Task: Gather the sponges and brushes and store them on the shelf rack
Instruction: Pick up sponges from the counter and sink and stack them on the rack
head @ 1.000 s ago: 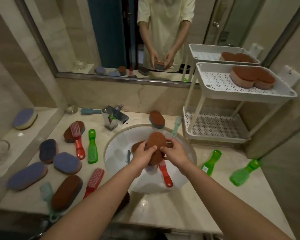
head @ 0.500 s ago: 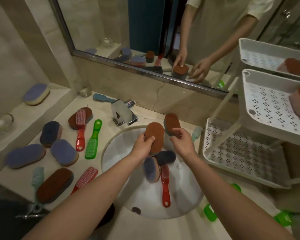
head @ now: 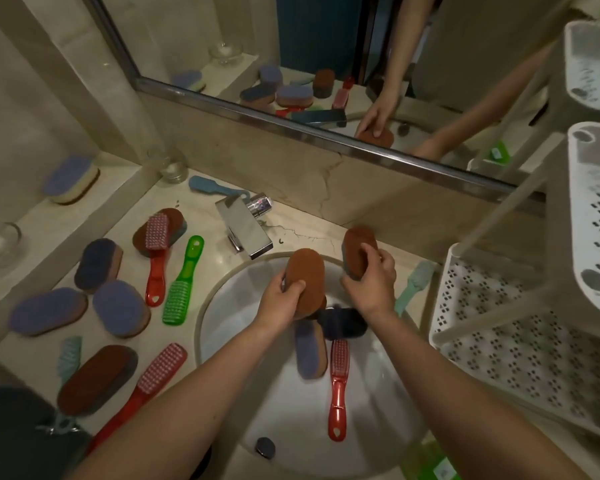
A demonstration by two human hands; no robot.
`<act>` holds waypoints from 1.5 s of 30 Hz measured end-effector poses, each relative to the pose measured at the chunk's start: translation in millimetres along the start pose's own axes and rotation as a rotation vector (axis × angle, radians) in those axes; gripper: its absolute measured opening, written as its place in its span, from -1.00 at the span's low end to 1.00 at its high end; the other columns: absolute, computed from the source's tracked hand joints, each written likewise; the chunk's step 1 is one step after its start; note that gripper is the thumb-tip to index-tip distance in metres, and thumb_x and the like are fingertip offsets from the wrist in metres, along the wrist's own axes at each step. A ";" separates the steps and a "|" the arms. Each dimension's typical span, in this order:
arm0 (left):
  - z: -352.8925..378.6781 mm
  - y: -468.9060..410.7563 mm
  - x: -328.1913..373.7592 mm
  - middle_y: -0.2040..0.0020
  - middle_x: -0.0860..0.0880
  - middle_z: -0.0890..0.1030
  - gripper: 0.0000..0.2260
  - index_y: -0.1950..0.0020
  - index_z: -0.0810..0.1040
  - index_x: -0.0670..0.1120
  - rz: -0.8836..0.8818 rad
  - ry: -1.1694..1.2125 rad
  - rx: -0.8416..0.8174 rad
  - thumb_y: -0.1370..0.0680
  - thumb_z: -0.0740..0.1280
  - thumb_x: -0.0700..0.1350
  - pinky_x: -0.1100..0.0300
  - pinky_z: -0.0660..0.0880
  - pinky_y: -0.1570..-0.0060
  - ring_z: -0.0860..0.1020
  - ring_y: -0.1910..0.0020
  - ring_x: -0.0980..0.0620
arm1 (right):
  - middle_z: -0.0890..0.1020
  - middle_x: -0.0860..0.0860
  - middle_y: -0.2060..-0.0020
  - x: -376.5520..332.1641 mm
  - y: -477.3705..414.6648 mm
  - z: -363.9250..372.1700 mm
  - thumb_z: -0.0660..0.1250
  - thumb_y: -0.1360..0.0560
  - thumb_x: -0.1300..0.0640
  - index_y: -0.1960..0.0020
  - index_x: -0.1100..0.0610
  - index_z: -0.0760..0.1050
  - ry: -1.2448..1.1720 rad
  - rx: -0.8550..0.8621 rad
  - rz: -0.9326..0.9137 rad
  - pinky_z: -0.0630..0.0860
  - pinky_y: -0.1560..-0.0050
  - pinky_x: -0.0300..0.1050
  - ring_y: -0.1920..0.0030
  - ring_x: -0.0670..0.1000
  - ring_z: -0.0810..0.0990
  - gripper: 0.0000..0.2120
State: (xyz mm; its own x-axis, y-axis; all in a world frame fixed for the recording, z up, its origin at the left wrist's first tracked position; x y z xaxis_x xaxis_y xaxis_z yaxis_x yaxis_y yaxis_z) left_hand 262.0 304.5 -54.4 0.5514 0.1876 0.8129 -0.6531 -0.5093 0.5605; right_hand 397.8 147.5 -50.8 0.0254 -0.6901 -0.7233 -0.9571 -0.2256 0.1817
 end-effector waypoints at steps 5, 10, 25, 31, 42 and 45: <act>4.0 -7.2 -5.1 -0.21 -0.05 0.49 -0.58 -0.48 0.30 -0.03 -0.026 0.011 0.015 -0.62 0.24 -0.10 -0.10 0.51 -0.21 0.52 -0.15 -0.07 | 0.19 0.03 -0.46 5.6 -10.2 4.6 0.40 -0.44 0.04 -0.45 -0.07 0.27 0.072 0.005 0.007 0.36 -0.35 0.08 -0.39 0.13 0.28 -0.38; 10.7 -7.2 -6.5 -0.27 -0.10 0.50 -0.58 -0.48 0.29 -0.04 -0.019 0.002 0.000 -0.62 0.23 -0.12 -0.12 0.51 -0.22 0.52 -0.20 -0.10 | 0.24 0.02 -0.45 12.7 -13.8 5.7 0.36 -0.48 0.04 -0.47 -0.11 0.26 0.041 -0.017 0.038 0.37 -0.34 0.14 -0.39 0.12 0.30 -0.41; 19.8 18.2 40.3 -0.39 -0.03 0.37 -0.57 -0.51 0.18 0.15 0.137 0.248 0.013 -0.66 0.11 -0.14 -0.17 0.49 -0.23 0.44 -0.32 -0.12 | 0.39 0.06 -0.38 -30.4 42.2 -22.5 0.26 -0.55 -0.03 -0.45 -0.05 0.30 -0.572 0.012 0.115 0.37 -0.38 0.02 -0.28 -0.01 0.42 -0.52; 15.8 58.5 78.5 -0.38 -0.01 0.34 -0.31 -0.50 0.21 0.19 0.304 0.169 -0.082 -0.43 0.42 0.01 0.01 0.61 -0.03 0.50 -0.21 -0.01 | 0.46 0.02 -0.34 -66.7 75.6 -65.0 0.27 -0.56 0.00 -0.41 -0.05 0.34 -0.705 0.116 0.040 0.44 -0.31 0.15 -0.30 0.06 0.48 -0.57; -12.8 141.5 121.4 -0.24 0.04 0.18 -0.09 -0.55 -0.04 0.25 0.603 -0.067 -0.145 -0.40 0.46 -0.10 0.46 0.30 0.17 0.37 0.01 0.26 | 0.50 0.01 -0.32 -115.4 153.0 -121.9 0.33 -0.52 0.03 -0.41 -0.01 0.37 -0.714 0.275 -0.117 0.49 -0.28 0.11 -0.26 0.01 0.52 -0.54; -15.5 164.2 129.5 -0.20 0.05 0.20 -0.15 -0.52 0.03 0.31 0.705 -0.080 -0.175 -0.42 0.46 -0.10 0.48 0.32 0.14 0.37 -0.03 0.27 | 0.54 0.00 -0.28 -123.8 174.1 -139.5 0.36 -0.51 0.06 -0.41 0.01 0.38 -0.700 0.308 -0.153 0.51 -0.26 0.09 -0.22 -0.01 0.55 -0.52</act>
State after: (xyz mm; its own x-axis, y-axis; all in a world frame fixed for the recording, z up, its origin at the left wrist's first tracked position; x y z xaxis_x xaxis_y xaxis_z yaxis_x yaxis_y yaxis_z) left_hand 218.1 258.2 145.3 0.0013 -0.2005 0.9797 -0.9365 -0.3438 -0.0691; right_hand 268.3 97.8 163.3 0.0735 -0.0487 -0.9961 -0.9973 -0.0117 -0.0731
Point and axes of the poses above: each hand's wrist, its own y-axis away from the middle knuckle, its own z-axis out of the palm, x = y × z, the point moved 10 cm from there along -y, towards the middle knuckle
